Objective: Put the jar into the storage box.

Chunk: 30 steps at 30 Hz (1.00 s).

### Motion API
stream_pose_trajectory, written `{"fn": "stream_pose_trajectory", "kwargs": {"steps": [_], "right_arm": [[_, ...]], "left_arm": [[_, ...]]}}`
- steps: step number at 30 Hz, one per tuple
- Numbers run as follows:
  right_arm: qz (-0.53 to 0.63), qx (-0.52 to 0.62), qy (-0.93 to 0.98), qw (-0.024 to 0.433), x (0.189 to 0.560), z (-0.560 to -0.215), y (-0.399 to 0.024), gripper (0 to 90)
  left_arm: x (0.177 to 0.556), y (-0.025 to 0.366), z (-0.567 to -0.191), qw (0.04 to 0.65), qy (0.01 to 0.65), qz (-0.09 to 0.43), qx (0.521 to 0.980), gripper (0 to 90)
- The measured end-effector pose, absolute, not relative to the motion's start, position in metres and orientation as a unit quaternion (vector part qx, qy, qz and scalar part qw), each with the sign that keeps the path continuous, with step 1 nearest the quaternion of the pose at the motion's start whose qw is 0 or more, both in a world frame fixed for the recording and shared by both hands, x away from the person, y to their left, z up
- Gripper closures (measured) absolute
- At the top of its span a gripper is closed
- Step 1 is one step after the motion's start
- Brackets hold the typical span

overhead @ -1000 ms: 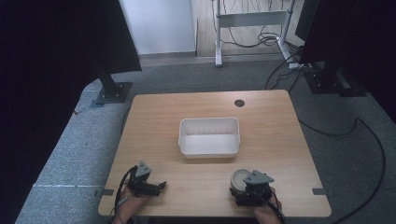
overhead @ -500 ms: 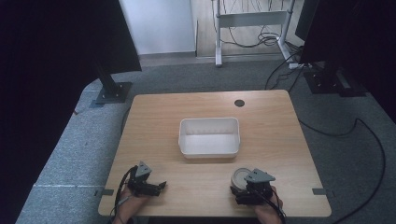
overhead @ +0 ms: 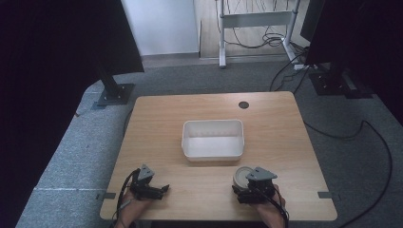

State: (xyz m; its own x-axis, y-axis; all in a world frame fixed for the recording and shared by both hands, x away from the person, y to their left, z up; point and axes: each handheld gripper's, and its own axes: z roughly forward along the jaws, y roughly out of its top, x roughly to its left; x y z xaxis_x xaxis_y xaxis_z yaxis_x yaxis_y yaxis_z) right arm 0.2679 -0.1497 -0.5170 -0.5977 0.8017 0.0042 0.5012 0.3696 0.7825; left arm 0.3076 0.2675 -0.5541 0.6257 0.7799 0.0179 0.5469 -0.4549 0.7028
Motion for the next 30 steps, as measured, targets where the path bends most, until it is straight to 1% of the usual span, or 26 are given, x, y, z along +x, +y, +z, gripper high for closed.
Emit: {"fn": "stream_pose_trajectory", "kwargs": {"steps": [30], "right_arm": [[0.401,0.416,0.793,0.194,0.296,-0.502,-0.137,9.2]], "left_arm": [[0.308,0.267,-0.554,0.339,0.397,0.172,0.835,0.2]]}}
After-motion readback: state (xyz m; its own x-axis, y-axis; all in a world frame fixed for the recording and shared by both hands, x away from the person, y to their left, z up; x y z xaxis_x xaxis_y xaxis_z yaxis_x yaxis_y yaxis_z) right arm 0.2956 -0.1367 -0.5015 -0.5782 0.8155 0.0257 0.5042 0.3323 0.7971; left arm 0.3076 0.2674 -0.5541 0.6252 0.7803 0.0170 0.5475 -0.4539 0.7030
